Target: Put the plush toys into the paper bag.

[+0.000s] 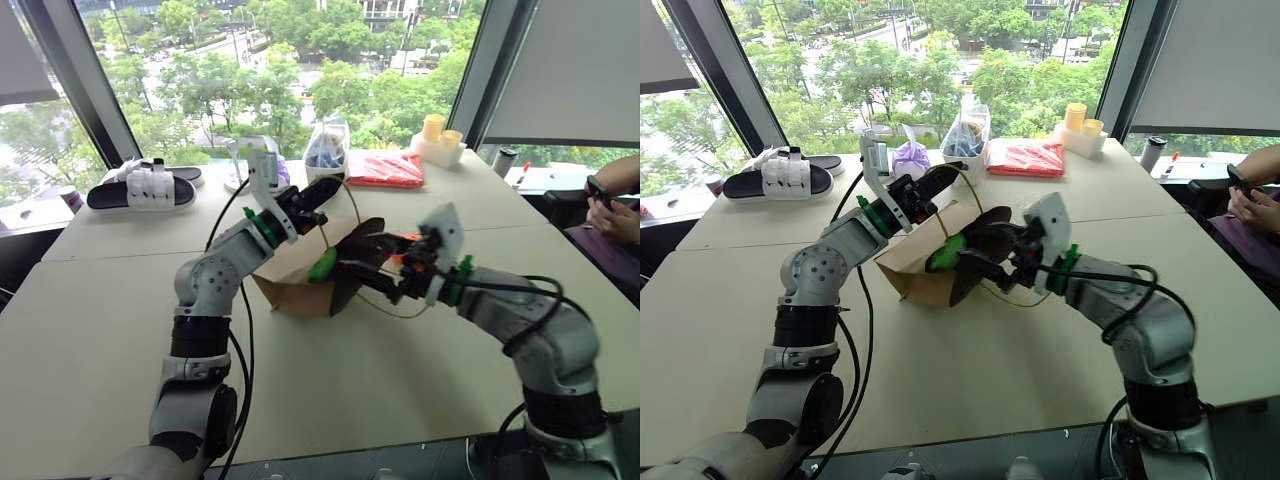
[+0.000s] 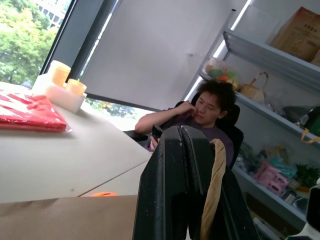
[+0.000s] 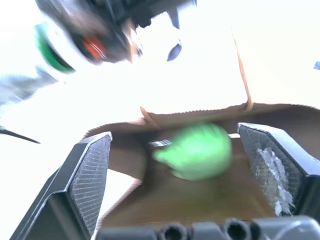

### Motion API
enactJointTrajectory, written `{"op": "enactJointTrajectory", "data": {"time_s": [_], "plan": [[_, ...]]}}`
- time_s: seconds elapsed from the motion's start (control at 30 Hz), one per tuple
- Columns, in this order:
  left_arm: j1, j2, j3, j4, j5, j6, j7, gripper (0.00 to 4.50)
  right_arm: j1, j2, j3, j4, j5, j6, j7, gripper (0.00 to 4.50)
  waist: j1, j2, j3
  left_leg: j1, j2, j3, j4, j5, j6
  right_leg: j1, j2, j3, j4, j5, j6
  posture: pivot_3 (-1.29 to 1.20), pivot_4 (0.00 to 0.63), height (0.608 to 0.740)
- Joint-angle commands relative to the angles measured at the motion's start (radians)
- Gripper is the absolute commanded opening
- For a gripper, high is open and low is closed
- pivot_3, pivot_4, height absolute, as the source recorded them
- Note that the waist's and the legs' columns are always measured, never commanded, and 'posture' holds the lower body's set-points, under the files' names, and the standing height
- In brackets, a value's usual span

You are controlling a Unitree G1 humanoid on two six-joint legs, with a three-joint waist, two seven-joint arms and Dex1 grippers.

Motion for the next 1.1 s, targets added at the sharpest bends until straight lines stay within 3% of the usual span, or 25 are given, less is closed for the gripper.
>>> {"op": "enactJointTrajectory", "data": {"time_s": [0.03, 0.13, 0.23, 0.3, 0.57, 0.67, 0.87, 0.9, 1.1], "plan": [[-0.004, 0.002, -0.003, -0.025, -0.001, -0.012, -0.01, 0.0, -0.003, -0.032, -0.14, 0.039, 0.042, -0.014, -0.057, 4.37, 0.0, 0.0, 0.0, 0.0, 0.0, 0.0, 0.0, 0.0, 0.0, 0.0, 0.0, 0.0, 0.0, 0.0, 0.0, 0.0, 0.15, 0.74], [0.002, -0.002, -0.008, -0.031, -0.003, -0.006, -0.01, 0.0, -0.041, -0.047, -0.135, 0.201, -0.09, -0.121, -0.145, 4.37, -0.002, 0.0, 0.0, 0.001, 0.0, 0.001, 0.0, 0.0, 0.0, 0.0, 0.0, 0.0, 0.0, 0.0, 0.0, 0.0, 0.15, 0.74], [0.002, -0.002, -0.014, -0.034, -0.002, -0.004, -0.012, 0.0, -0.11, -0.057, -0.033, 0.412, -0.257, -0.244, -0.21, 4.37, -0.004, 0.0, 0.0, 0.001, 0.0, 0.003, 0.0, 0.0, 0.0, 0.0, 0.0, 0.001, 0.001, 0.0, 0.0, 0.0, 0.15, 0.74], [0.002, 0.0, -0.019, -0.044, -0.001, 0.0, -0.006, 0.0, -0.228, -0.022, 0.058, 0.672, -0.377, -0.343, -0.248, 4.37, -0.011, 0.0, 0.0, 0.001, 0.0, 0.004, 0.0, 0.0, 0.0, 0.0, 0.0, 0.001, 0.001, 0.0, 0.0, 0.0, 0.15, 0.74], [0.009, -0.007, -0.018, -0.099, -0.015, 0.02, 0.036, 0.0, -0.493, 0.072, 0.216, 1.346, -0.589, -0.606, -0.208, 4.37, -0.004, 0.001, 0.0, 0.001, 0.0, 0.004, -0.002, 0.004, -0.006, -0.001, 0.0, 0.002, 0.0, 0.0, 0.0, 0.0, 0.15, 0.74], [0.019, -0.004, -0.015, -0.112, -0.01, 0.016, 0.045, 0.0, -0.534, 0.076, 0.251, 1.475, -0.65, -0.669, -0.21, 3.47, -0.004, 0.001, 0.0, -0.001, -0.001, 0.004, -0.003, 0.003, -0.006, -0.001, -0.001, 0.002, 0.0, 0.0, 0.0, 0.0, 0.15, 0.74], [0.027, -0.003, -0.018, -0.077, 0.011, -0.016, 0.024, 0.0, -0.567, 0.074, 0.271, 1.561, -0.706, -0.715, -0.187, 0.35, -0.01, 0.001, 0.0, 0.001, 0.0, 0.004, -0.003, 0.004, -0.007, -0.001, 0.0, 0.002, -0.001, 0.0, 0.0, 0.0, 0.15, 0.74], [0.025, -0.002, -0.018, -0.066, 0.014, -0.022, 0.019, 0.0, -0.567, 0.072, 0.273, 1.567, -0.714, -0.72, -0.184, 0.04, -0.01, 0.001, 0.0, 0.001, 0.0, 0.004, -0.003, 0.004, -0.008, -0.001, 0.0, 0.002, -0.001, 0.0, 0.0, 0.0, 0.15, 0.74], [-0.003, -0.001, -0.009, -0.019, 0.017, -0.038, -0.006, 0.0, -0.548, 0.02, 0.259, 1.481, -0.748, -0.745, -0.2, 0.04, -0.006, 0.001, 0.0, 0.001, 0.0, 0.003, -0.002, 0.005, -0.008, -0.001, 0.0, 0.002, 0.0, 0.0, 0.0, 0.0, 0.15, 0.74]]}}
